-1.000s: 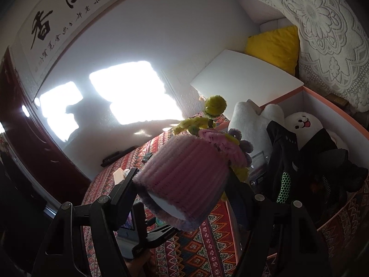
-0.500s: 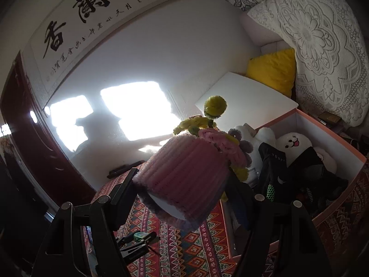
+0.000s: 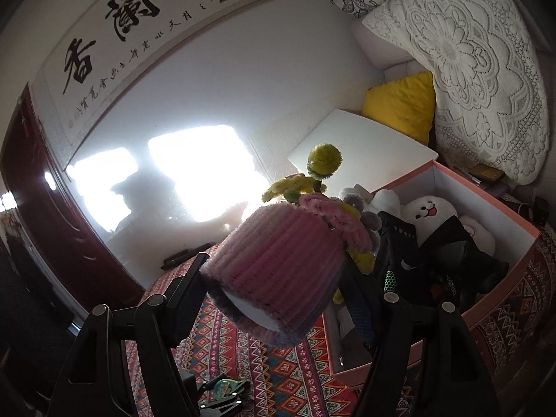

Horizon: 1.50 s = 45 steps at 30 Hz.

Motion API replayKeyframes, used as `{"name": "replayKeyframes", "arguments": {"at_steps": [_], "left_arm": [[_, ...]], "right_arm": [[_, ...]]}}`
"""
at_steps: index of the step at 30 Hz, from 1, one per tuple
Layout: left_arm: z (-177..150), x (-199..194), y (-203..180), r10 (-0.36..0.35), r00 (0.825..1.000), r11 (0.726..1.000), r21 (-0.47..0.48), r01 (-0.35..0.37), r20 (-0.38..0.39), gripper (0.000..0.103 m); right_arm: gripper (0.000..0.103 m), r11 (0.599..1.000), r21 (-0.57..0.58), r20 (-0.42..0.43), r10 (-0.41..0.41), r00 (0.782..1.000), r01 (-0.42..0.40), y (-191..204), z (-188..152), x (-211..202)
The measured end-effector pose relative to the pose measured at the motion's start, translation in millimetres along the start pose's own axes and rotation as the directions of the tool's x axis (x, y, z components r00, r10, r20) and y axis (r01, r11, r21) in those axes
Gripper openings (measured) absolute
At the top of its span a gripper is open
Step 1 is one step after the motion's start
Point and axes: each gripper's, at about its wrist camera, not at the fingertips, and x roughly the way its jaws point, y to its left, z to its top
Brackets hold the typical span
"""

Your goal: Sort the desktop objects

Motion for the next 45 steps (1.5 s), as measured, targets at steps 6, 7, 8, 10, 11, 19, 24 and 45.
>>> {"name": "replayKeyframes", "arguments": {"at_steps": [6,7,8,10,11,19,24,45], "left_arm": [[18.8,-33.2,-2.5,-0.087,0.996,0.99,-0.105,0.09,0.032,0.056],[27.5,-40.2,-5.3,-0.103,0.993,0.988,-0.114,0.108,0.05,0.056],[36.5,-47.2,-8.4,-0.12,0.99,0.984,-0.122,0.128,0.068,0.056],[64.1,-62.3,-20.5,-0.171,0.979,0.976,-0.118,0.184,0.112,0.056],[81.2,-71.0,-30.5,-0.194,0.971,0.973,-0.098,0.209,0.139,0.056],[208.4,-92.7,-169.1,-0.437,0.873,0.899,0.145,0.414,0.218,0.057],[221.6,-71.5,-208.1,-0.427,0.888,0.904,0.123,0.41,0.174,0.082],[107.8,-174.2,-47.4,0.094,0.963,0.991,-0.112,-0.067,0.253,0.102]], "right_arm": [[0.075,0.999,-0.021,0.052,-0.044,0.998,0.045,-9.4,15.3,-12.6],[0.075,0.998,-0.015,0.066,-0.053,0.996,0.054,-14.5,20.3,-16.1],[0.075,0.998,-0.009,0.08,-0.065,0.995,0.066,-20.0,25.3,-19.4],[0.075,0.995,0.001,0.105,-0.095,0.99,0.096,-32.2,35.0,-25.6],[0.075,0.994,0.006,0.116,-0.109,0.987,0.109,-39.3,39.7,-28.3],[0.075,0.975,0.063,0.073,-0.218,0.973,0.214,-115.1,67.0,-2.4],[0.078,0.959,0.113,-0.107,-0.248,0.963,0.26,-161.1,75.3,49.7],[0.086,0.997,-0.05,-0.065,-0.058,0.996,0.055,-26.3,7.2,18.8]]}}
